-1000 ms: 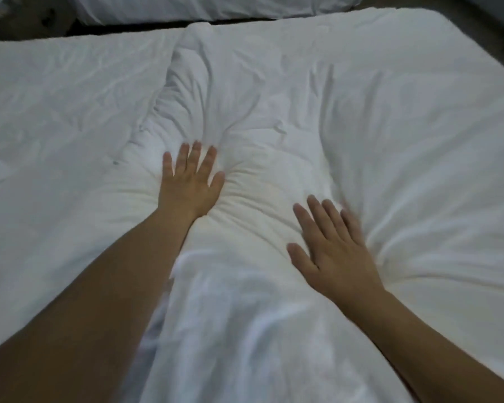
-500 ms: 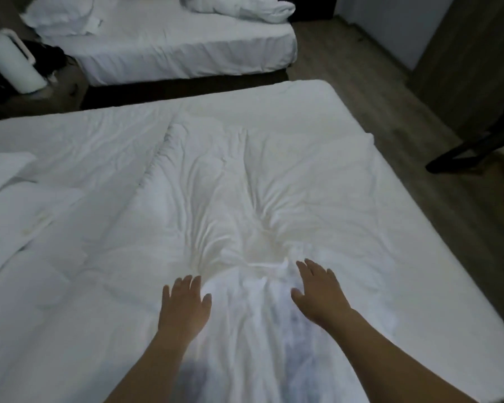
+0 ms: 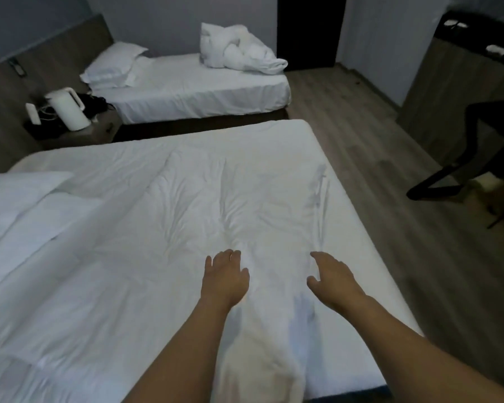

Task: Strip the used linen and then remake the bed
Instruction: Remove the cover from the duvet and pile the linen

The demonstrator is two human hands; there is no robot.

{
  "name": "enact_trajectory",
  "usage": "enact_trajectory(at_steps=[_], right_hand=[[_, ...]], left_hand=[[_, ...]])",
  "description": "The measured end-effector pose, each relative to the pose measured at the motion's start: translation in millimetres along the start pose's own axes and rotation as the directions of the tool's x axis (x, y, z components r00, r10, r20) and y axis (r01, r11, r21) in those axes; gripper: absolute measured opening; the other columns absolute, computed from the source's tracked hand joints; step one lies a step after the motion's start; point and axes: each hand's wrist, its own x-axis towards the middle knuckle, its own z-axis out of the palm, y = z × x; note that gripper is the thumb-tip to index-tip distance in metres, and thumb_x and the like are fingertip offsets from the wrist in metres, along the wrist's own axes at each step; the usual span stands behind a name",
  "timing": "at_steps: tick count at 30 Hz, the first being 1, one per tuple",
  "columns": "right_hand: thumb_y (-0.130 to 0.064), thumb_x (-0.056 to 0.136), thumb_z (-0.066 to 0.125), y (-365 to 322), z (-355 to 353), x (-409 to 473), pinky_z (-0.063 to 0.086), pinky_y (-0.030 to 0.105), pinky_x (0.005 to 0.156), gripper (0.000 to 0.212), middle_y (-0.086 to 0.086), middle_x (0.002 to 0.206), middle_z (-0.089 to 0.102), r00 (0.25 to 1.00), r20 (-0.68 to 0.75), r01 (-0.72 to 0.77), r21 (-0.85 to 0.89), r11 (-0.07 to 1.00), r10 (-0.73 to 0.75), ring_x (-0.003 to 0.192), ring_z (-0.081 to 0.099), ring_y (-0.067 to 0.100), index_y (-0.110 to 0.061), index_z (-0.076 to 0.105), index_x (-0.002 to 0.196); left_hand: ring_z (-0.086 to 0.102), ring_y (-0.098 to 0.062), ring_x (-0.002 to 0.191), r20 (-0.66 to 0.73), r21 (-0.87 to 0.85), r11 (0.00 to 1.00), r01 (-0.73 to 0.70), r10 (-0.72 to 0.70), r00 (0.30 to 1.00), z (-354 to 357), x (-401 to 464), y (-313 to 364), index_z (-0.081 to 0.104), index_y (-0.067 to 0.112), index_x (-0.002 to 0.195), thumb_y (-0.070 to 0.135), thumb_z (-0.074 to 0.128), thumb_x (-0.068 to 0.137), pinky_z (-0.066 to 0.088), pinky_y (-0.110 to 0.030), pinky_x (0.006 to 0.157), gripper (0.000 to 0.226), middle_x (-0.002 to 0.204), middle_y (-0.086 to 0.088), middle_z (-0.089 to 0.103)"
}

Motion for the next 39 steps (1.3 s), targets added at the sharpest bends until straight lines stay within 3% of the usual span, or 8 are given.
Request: enact_trajectory(at_steps=[4, 8, 17, 23, 27, 33, 36, 39], right_hand=[[-0.028, 0.097, 0.044, 64, -47, -12, 0.016, 0.034, 0.118, 0.061, 0.001, 0.158, 0.024, 0.998, 0.062, 0.016, -0.068, 0.998, -0.011, 0.143, 0.026, 0.018, -0.016, 0.022, 0.152], [-0.027, 0.095, 0.045, 130, -86, 13, 0.016, 0.034, 0.118, 0.063, 0.002, 0.159, 0.022, 0.999, 0.035, 0.023, -0.103, 0.994, -0.02, 0.144, 0.024, 0.019, -0.016, 0.021, 0.152], [-0.029, 0.093, 0.051, 301, -221, 101, 0.016, 0.036, 0.116, 0.063, 0.006, 0.156, 0.026, 0.988, -0.016, 0.145, -0.195, 0.97, -0.151, 0.144, 0.025, 0.021, -0.016, 0.025, 0.149], [-0.033, 0.093, 0.05, 419, -298, 151, 0.015, 0.037, 0.118, 0.068, 0.002, 0.159, 0.022, 0.985, 0.078, 0.167, -0.194, 0.967, -0.155, 0.144, 0.025, 0.02, -0.019, 0.02, 0.152], [-0.035, 0.094, 0.049, 449, -336, 220, 0.014, 0.039, 0.119, 0.07, 0.004, 0.161, 0.016, 0.966, 0.128, 0.246, -0.205, 0.947, -0.223, 0.147, 0.02, 0.02, -0.019, 0.016, 0.154], [-0.03, 0.095, 0.049, 453, -393, 339, 0.01, 0.038, 0.119, 0.068, 0.004, 0.16, 0.018, 0.891, 0.223, 0.445, -0.248, 0.86, -0.396, 0.146, 0.019, 0.02, -0.018, 0.017, 0.154], [-0.027, 0.096, 0.048, 459, -428, 410, 0.01, 0.037, 0.119, 0.068, 0.003, 0.16, 0.017, 0.877, 0.226, 0.474, -0.261, 0.841, -0.424, 0.147, 0.019, 0.019, -0.019, 0.014, 0.154], [-0.026, 0.096, 0.047, 466, -472, 484, 0.013, 0.036, 0.117, 0.065, 0.004, 0.159, 0.021, 0.875, 0.213, 0.482, -0.288, 0.828, -0.435, 0.146, 0.022, 0.02, -0.019, 0.018, 0.153]], left_hand=[[0.023, -0.02, 0.144, -0.014, -0.061, 0.998, 0.019, -0.02, 1.0, 3, -9, 78, 0.001, 0.02, 0.156, 0.037, 0.035, 0.099, 0.006, -0.046, 0.121, 0.069, 0.156, -0.003, 0.027], [0.024, -0.019, 0.142, -0.012, -0.045, 0.999, 0.001, -0.001, 1.0, 18, 18, 135, -0.004, 0.024, 0.156, 0.037, 0.037, 0.097, 0.007, -0.048, 0.121, 0.073, 0.155, -0.001, 0.029], [0.026, -0.025, 0.141, -0.119, 0.018, 0.997, 0.071, -0.068, 0.991, 28, 134, 355, 0.018, 0.02, 0.153, 0.036, 0.037, 0.095, 0.008, -0.051, 0.119, 0.062, 0.154, -0.003, 0.029], [0.025, -0.023, 0.14, -0.043, 0.06, 0.997, 0.042, -0.039, 0.998, 39, 194, 493, 0.031, 0.021, 0.144, 0.035, 0.041, 0.092, 0.009, -0.05, 0.119, 0.055, 0.15, 0.0, 0.031], [0.031, -0.023, 0.137, -0.075, 0.063, 0.987, 0.15, -0.145, 0.987, 20, 246, 519, 0.032, 0.021, 0.144, 0.035, 0.041, 0.091, 0.017, -0.051, 0.116, 0.056, 0.149, 0.0, 0.034], [0.041, -0.032, 0.131, -0.006, -0.164, 0.878, 0.449, -0.456, 0.89, 9, 347, 523, 0.023, 0.017, 0.151, 0.034, 0.038, 0.094, 0.034, -0.044, 0.107, 0.061, 0.152, -0.008, 0.034], [0.04, -0.034, 0.131, 0.017, -0.261, 0.84, 0.476, -0.489, 0.872, -1, 419, 544, 0.012, 0.021, 0.154, 0.033, 0.038, 0.092, 0.035, -0.046, 0.107, 0.067, 0.153, -0.009, 0.031], [0.042, -0.035, 0.128, 0.006, -0.245, 0.85, 0.466, -0.479, 0.878, -29, 508, 573, 0.006, 0.023, 0.154, 0.034, 0.035, 0.092, 0.032, -0.05, 0.106, 0.069, 0.153, -0.01, 0.03]])
